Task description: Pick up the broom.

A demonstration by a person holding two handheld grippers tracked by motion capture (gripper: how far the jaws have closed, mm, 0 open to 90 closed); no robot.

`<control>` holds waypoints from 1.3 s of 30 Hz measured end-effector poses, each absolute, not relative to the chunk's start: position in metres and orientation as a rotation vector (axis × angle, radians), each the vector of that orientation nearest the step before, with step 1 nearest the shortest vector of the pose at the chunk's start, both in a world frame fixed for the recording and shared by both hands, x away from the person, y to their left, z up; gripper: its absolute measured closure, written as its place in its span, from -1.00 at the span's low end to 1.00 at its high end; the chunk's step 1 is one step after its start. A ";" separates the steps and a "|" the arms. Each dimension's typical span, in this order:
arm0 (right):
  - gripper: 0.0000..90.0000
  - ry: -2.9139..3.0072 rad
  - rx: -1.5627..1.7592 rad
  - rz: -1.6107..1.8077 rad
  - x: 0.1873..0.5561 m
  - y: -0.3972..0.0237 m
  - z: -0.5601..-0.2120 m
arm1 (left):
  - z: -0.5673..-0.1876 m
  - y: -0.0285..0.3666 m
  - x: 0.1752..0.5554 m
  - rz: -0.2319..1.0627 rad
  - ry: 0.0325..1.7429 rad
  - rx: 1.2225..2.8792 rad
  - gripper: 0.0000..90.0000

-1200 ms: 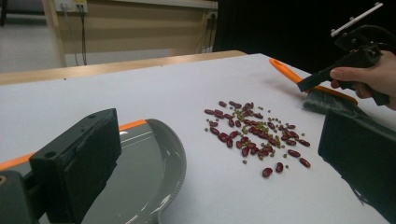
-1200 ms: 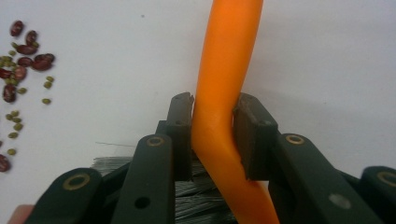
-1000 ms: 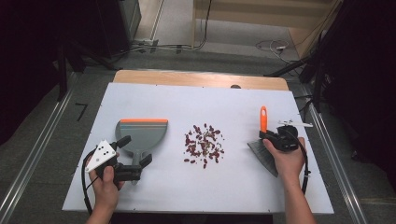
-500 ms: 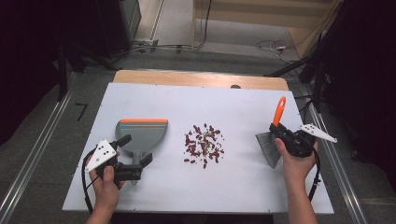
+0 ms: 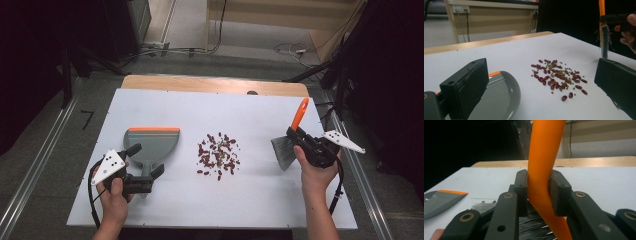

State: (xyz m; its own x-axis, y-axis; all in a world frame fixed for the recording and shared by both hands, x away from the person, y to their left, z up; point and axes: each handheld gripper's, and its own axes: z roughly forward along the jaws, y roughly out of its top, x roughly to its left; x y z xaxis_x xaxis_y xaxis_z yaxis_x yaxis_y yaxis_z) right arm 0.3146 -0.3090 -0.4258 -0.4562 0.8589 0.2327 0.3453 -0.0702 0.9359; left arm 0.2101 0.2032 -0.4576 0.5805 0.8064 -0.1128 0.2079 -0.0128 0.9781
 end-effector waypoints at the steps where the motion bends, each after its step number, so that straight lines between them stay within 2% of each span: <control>1: 0.54 1.772 1.286 1.551 0.314 -0.307 -0.424 | -0.457 0.202 0.210 0.596 0.887 1.549 -1.00; 39: 0.54 1.916 1.114 1.665 0.295 -0.224 -0.410 | -0.451 0.151 0.216 0.513 0.804 1.607 -1.00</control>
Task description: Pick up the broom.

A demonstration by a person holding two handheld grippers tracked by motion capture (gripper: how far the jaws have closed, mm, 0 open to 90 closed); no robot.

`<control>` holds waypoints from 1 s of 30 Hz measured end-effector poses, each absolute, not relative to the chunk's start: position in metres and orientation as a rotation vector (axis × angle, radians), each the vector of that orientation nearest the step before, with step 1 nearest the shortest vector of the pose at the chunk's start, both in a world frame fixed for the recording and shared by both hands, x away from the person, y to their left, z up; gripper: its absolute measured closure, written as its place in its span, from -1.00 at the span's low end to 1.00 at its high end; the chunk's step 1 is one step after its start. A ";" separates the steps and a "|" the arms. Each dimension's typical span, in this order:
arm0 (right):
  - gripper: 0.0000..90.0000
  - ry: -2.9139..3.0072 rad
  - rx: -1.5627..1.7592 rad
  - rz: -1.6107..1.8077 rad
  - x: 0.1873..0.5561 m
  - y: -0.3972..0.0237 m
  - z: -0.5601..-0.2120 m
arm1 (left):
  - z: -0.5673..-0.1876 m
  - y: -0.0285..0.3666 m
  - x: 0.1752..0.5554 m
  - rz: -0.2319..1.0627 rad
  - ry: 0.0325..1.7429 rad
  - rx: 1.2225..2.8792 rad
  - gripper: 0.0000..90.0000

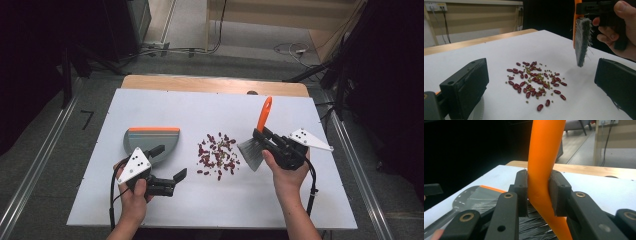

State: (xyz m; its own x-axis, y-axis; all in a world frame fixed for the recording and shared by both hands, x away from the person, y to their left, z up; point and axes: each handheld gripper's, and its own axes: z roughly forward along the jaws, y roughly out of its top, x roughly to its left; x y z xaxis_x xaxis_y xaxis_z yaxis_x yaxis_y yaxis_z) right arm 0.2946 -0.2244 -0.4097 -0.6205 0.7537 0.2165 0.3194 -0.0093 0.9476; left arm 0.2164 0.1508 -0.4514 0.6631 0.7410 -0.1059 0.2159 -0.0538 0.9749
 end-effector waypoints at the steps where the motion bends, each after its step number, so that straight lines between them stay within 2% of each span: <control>1: 0.54 1.916 1.105 1.667 0.294 -0.222 -0.410 | -0.451 0.147 0.217 0.506 0.797 1.608 -1.00; 30: 0.54 2.009 0.972 1.736 0.271 -0.161 -0.407 | -0.451 0.103 0.214 0.425 0.764 1.658 -0.98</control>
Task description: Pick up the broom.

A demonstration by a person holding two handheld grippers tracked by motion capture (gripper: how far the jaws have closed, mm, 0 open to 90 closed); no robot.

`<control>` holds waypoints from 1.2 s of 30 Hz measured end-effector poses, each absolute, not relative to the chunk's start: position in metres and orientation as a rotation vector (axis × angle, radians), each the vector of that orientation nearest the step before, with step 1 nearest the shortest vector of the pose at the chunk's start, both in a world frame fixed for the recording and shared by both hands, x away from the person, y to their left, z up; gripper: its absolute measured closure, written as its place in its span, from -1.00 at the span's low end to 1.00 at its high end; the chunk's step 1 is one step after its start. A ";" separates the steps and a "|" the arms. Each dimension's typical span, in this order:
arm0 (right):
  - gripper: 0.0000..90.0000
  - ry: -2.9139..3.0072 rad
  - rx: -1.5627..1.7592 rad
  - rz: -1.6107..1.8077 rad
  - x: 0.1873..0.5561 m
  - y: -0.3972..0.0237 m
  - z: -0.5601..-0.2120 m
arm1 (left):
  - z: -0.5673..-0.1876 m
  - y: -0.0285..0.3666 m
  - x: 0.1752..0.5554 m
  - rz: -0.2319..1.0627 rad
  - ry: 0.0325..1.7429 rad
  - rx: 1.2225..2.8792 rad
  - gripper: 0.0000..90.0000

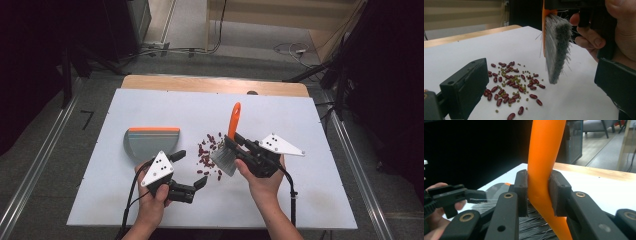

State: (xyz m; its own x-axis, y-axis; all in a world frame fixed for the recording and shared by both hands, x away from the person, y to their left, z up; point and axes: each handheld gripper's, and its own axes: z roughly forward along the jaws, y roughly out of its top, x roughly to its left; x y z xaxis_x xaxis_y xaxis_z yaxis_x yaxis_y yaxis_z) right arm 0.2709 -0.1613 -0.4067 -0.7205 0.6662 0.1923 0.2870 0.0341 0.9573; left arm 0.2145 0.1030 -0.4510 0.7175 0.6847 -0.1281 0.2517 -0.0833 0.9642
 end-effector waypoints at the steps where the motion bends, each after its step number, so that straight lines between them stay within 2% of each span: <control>1: 0.54 2.012 0.958 1.739 0.270 -0.160 -0.406 | -0.451 0.101 0.214 0.433 0.775 1.664 -0.95; 13: 0.54 2.036 0.911 1.762 0.259 -0.141 -0.404 | -0.452 0.080 0.213 0.393 0.770 1.711 -0.86; 15: 0.54 2.035 0.903 1.764 0.258 -0.139 -0.403 | -0.453 0.075 0.213 0.393 0.790 1.723 -0.78; 19: 0.54 2.034 0.898 1.776 0.253 -0.135 -0.401 | -0.454 0.070 0.213 0.409 0.831 1.733 -0.57; 29: 0.54 2.029 0.871 1.786 0.244 -0.127 -0.399 | -0.455 0.072 0.216 0.394 0.866 1.718 0.23; 33: 0.54 2.020 0.870 1.785 0.243 -0.125 -0.398 | -0.455 0.073 0.215 0.368 0.843 1.721 0.65; 36: 0.54 2.018 0.883 1.795 0.242 -0.126 -0.398 | -0.454 0.076 0.217 0.346 0.838 1.717 0.81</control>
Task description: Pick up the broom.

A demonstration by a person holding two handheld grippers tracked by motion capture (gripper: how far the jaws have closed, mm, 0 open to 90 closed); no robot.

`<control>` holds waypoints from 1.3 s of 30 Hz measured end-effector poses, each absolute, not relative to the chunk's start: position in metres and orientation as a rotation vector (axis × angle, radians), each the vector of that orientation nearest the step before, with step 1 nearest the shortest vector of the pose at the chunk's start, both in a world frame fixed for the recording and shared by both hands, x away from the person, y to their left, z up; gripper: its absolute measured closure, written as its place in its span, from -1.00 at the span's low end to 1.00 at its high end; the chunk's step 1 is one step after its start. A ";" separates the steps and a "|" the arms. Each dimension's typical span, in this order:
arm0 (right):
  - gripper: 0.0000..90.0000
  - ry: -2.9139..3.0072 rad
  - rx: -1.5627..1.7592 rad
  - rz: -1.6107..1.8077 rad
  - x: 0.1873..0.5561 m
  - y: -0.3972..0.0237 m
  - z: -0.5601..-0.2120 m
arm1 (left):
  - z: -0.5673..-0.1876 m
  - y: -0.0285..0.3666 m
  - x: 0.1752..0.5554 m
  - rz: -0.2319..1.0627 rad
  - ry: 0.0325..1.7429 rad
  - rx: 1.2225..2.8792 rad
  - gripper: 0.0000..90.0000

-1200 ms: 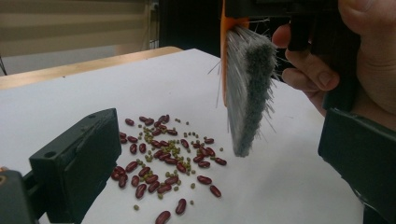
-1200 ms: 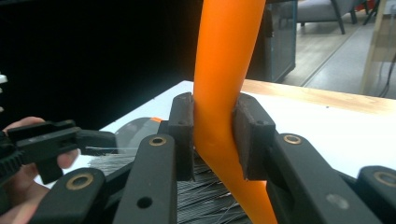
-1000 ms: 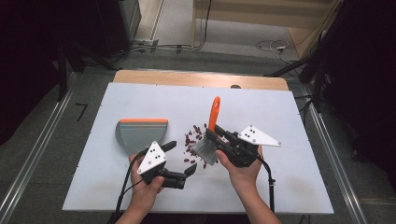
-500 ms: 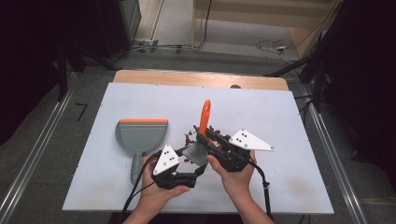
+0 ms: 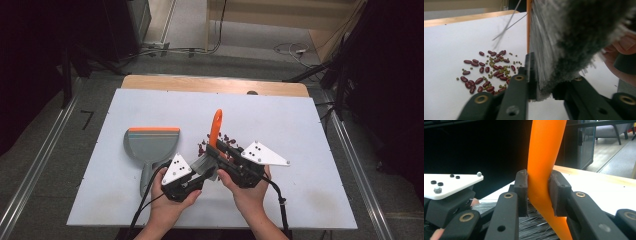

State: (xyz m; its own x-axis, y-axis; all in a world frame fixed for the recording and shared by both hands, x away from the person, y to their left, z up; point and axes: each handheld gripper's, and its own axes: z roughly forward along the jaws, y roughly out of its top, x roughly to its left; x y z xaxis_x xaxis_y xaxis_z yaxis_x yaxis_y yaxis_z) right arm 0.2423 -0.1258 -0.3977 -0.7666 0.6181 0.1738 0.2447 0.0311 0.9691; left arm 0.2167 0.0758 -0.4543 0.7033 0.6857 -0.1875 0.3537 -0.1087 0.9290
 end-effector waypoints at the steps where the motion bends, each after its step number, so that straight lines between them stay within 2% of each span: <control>1: 0.54 2.020 0.883 1.795 0.242 -0.126 -0.398 | -0.454 0.076 0.217 0.346 0.838 1.717 0.84; 5: 0.52 2.039 0.841 1.787 0.242 -0.124 -0.397 | -0.452 0.082 0.218 0.348 0.808 1.750 0.89; 10: 0.17 2.106 0.752 1.818 0.246 -0.126 -0.393 | -0.449 0.092 0.221 0.330 0.776 1.769 0.90; 14: 0.04 2.118 0.677 1.809 0.250 -0.134 -0.394 | -0.447 0.100 0.223 0.328 0.769 1.775 0.90; 28: 0.09 2.318 0.546 1.837 0.284 -0.150 -0.412 | -0.436 0.132 0.230 0.235 0.627 1.776 0.90; 29: 0.06 2.333 0.550 1.845 0.285 -0.150 -0.413 | -0.436 0.132 0.230 0.232 0.615 1.782 0.90; 31: -0.10 2.400 0.540 1.856 0.285 -0.148 -0.414 | -0.436 0.133 0.230 0.217 0.591 1.787 0.90; 39: 0.01 2.485 0.452 1.956 0.286 -0.146 -0.421 | -0.435 0.131 0.229 0.139 0.492 1.779 0.90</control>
State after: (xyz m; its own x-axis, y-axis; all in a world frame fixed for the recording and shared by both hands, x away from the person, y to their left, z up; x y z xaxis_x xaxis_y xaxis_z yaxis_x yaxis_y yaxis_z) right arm 0.2856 -0.1462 -0.4206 -0.9586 0.1878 0.2142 0.2523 0.2105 0.9445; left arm 0.2288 0.1313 -0.4350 0.9027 0.3980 -0.1633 0.2538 -0.1863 0.9491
